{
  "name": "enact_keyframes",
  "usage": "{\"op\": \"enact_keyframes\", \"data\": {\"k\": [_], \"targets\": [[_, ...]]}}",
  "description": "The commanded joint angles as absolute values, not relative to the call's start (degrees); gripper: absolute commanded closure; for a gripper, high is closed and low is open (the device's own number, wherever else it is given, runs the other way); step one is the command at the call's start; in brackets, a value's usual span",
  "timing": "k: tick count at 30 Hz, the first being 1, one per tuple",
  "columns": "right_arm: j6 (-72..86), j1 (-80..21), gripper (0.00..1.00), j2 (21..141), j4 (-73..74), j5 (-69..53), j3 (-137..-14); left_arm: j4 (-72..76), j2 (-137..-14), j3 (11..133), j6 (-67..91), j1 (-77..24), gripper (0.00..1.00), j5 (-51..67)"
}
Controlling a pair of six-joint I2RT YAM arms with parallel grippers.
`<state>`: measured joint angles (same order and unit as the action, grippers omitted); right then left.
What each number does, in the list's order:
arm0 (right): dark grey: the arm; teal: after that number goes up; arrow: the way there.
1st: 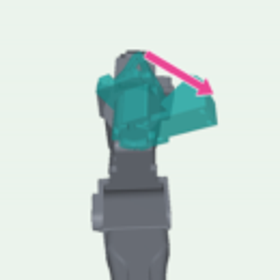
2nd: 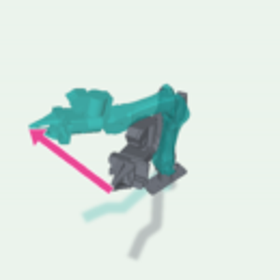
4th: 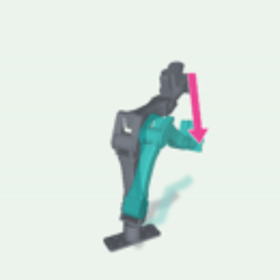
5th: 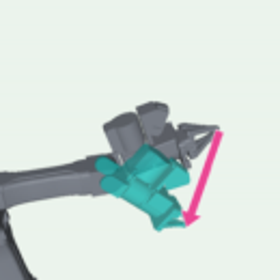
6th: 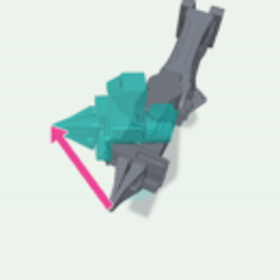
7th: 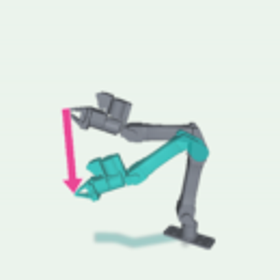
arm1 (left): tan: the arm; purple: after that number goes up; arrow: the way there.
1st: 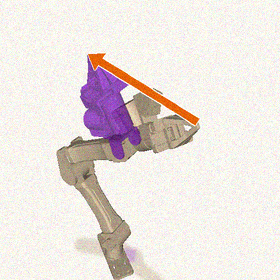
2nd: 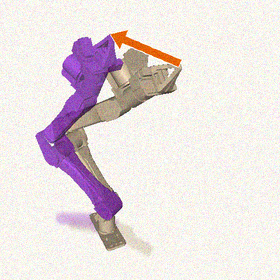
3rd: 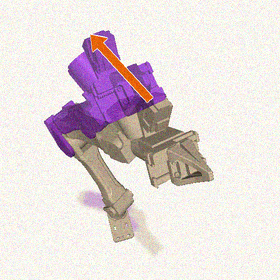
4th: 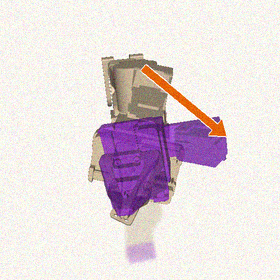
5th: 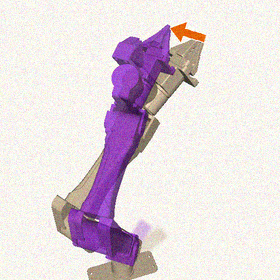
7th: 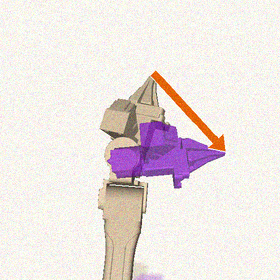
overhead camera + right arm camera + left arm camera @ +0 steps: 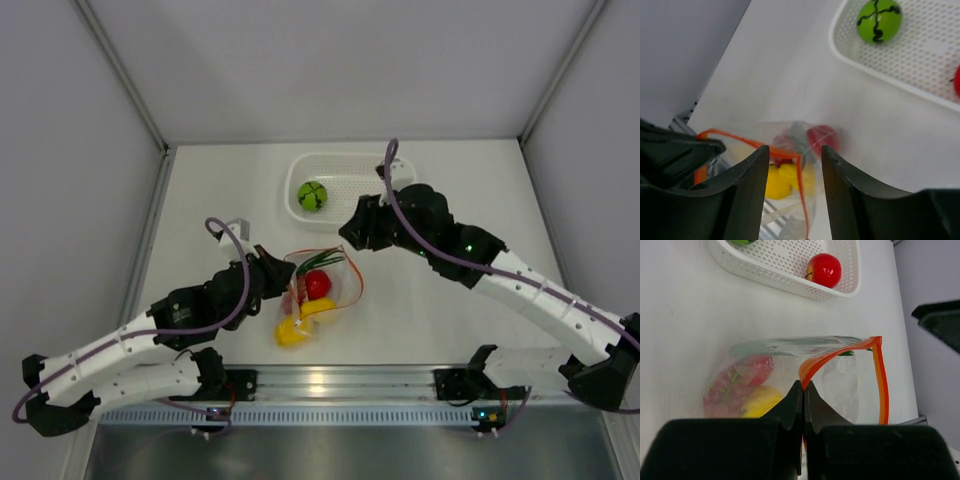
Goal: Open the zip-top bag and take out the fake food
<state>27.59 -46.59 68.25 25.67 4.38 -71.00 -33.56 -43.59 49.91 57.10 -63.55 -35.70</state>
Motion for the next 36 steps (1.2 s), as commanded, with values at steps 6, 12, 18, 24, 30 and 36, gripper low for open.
{"op": "enact_keyframes", "data": {"k": [6, 12, 18, 24, 30, 36], "targets": [[38.3, -64.4, 0.59, 66.5, 19.2, 16.1, -67.0, -31.6, -41.1, 48.2, 64.4, -63.6, 1.00, -40.8], [40.7, -70.0, 0.59, 69.1, 20.1, 25.4, -67.5, -31.6, -41.3, 47.0, 67.3, -63.7, 1.00, -42.1], [44.7, -70.2, 0.55, 71.5, 16.2, 27.2, -64.6, -31.5, -41.0, 46.4, 70.0, -63.7, 1.00, -42.8], [48.1, -68.7, 0.50, 77.2, 16.1, 30.2, -65.2, -31.4, -40.7, 45.4, 71.2, -63.7, 1.00, -42.7], [52.6, -65.5, 0.45, 79.8, 13.0, 33.2, -64.0, -31.5, -40.3, 45.2, 71.2, -64.0, 1.00, -42.4], [54.8, -64.1, 0.41, 83.4, 11.1, 34.8, -65.1, -31.3, -40.3, 45.4, 71.2, -64.5, 1.00, -41.6]]}}
